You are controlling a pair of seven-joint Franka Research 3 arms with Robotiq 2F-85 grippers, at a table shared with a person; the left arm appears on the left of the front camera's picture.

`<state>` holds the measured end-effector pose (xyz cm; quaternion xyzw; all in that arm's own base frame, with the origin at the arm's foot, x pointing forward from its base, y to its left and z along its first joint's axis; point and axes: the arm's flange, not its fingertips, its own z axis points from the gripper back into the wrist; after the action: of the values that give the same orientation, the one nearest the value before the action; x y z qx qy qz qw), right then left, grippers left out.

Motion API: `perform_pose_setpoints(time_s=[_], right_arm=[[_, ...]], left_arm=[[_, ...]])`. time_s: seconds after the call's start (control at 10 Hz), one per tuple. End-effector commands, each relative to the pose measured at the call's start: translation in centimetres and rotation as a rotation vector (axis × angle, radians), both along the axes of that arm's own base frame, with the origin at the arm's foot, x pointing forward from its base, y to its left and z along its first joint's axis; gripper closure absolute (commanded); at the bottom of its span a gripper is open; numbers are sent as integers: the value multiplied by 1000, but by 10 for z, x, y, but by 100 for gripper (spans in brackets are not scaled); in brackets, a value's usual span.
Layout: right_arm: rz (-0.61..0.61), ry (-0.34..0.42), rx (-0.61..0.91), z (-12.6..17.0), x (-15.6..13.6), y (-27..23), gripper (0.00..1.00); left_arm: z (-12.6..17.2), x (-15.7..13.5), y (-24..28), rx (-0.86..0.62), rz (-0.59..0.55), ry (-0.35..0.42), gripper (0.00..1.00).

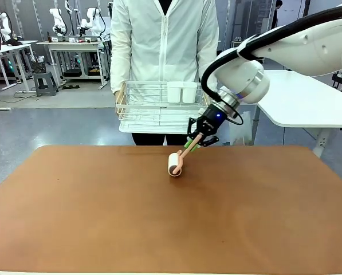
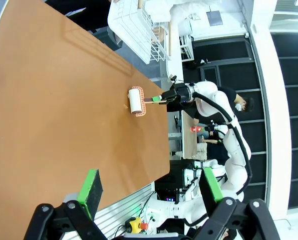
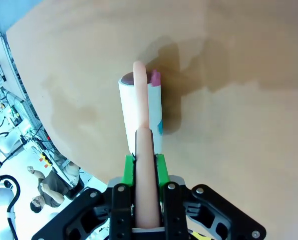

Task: Clean the table.
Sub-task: Clean the table with the Lint Roller when the human lifts the Dish drying rack.

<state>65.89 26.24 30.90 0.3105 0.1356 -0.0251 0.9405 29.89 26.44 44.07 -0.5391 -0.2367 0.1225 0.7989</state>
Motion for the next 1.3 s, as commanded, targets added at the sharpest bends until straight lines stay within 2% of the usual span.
perform_pose_setpoints(time_s=[0.0,0.3,0.7,0.8,1.0,1.2], right_arm=[[43,25,-61,0,3,32,79],[28,-41,-77,5,0,58,79],[-19,-116,-18,28,-7,50,79],[-18,-131,-7,40,-9,43,79],[-16,-207,-33,74,-14,19,79],[20,-233,-81,101,-26,-13,79]], left_arm=[[2,-2,2,-5,4,-11,0],[2,-2,2,-5,4,-11,0],[2,-2,2,-5,4,-11,0],[2,-2,2,-5,4,-11,0],[2,-2,2,-5,4,-11,0],[2,-2,2,-5,4,-11,0]])
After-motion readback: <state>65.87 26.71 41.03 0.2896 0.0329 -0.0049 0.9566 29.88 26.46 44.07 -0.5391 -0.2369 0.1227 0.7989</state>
